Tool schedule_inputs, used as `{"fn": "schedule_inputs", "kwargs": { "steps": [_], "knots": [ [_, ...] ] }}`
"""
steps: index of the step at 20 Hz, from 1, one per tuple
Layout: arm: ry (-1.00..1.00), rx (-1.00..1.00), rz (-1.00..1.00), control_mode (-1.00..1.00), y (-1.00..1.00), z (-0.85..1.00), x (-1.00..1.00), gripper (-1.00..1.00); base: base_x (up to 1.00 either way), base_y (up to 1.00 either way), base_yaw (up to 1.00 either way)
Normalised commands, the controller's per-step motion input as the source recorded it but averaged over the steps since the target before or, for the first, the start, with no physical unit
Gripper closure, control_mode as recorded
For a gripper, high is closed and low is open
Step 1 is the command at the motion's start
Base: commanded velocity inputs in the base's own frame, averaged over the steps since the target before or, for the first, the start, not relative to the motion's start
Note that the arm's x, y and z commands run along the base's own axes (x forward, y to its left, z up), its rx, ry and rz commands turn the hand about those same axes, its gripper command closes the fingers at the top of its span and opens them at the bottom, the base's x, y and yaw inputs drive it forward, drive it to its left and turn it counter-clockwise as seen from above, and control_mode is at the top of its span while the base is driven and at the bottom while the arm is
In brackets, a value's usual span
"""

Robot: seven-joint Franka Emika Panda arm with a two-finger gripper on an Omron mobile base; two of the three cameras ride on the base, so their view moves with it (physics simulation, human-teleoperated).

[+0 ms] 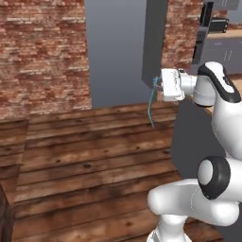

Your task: Put the corn and mushroom in the pot. Retrieve the spatula and lightly stir the vegetables in the pot.

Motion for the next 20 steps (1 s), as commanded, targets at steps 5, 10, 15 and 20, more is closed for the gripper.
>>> {"fn": "schedule_inputs", "kwargs": {
  "steps": [5, 10, 15, 20],
  "knots": [
    [0.00, 0.00, 0.00, 1.00, 0.00, 0.00, 0.00, 1.00, 1.00, 0.53, -0.15],
    [0.00, 0.00, 0.00, 1.00, 0.00, 0.00, 0.00, 1.00, 1.00, 0.38, -0.31],
    [0.00, 0.00, 0.00, 1.00, 0.00, 0.00, 0.00, 1.00, 0.95, 0.35, -0.48],
    [0.00, 0.00, 0.00, 1.00, 0.00, 0.00, 0.00, 1.00, 1.00, 0.43, -0.38]
  ]
}}
